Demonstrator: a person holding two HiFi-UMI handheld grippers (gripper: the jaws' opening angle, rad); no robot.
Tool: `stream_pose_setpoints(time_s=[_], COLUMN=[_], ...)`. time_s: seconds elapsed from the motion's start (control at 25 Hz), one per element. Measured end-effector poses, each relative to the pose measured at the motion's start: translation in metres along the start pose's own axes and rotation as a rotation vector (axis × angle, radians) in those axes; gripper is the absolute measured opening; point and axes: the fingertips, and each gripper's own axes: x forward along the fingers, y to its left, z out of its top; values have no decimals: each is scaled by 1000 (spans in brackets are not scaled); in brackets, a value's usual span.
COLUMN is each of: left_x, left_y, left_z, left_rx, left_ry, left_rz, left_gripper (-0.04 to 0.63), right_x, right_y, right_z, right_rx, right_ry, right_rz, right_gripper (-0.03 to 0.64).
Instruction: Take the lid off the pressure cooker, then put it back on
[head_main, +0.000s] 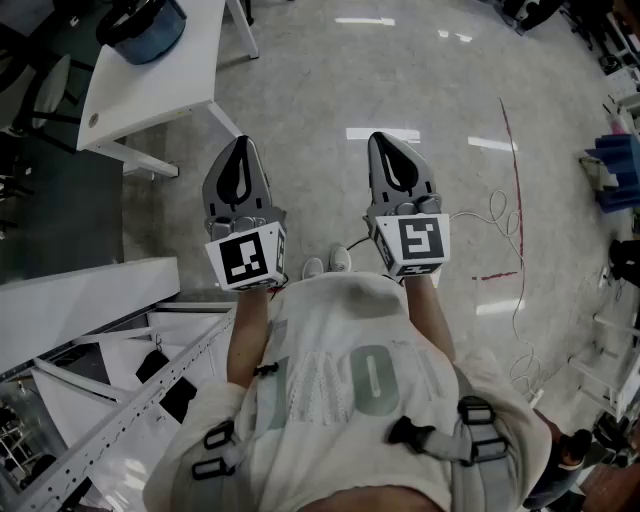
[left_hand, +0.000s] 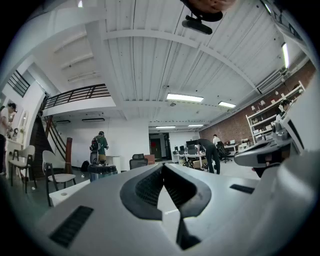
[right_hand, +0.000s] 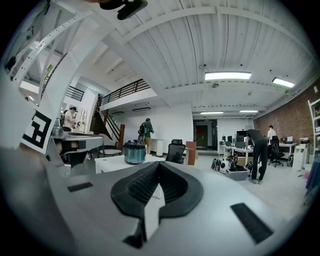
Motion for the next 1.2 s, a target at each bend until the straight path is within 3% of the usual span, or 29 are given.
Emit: stream_pose_setpoints(time_s=[0.24, 0.48, 0.84, 1.2], left_x=[9, 17, 45, 123], left_y=[3, 5, 13, 31], left_z=[-1, -7, -10, -16], left_rx=[5, -11, -25, -10], left_ry=[6, -7, -36, -75], left_rz=[6, 31, 75, 75], left_gripper=[17, 17, 17, 17], right_x=[7, 9, 21, 82], right_y=[-7, -23, -50, -79], right_z=[-3, -10, -22, -22], right_rx=[10, 153, 122, 98], right_ry=[0, -20, 18, -8], right_rz=[-9, 21, 48, 55], right_gripper=[0, 0, 0, 0])
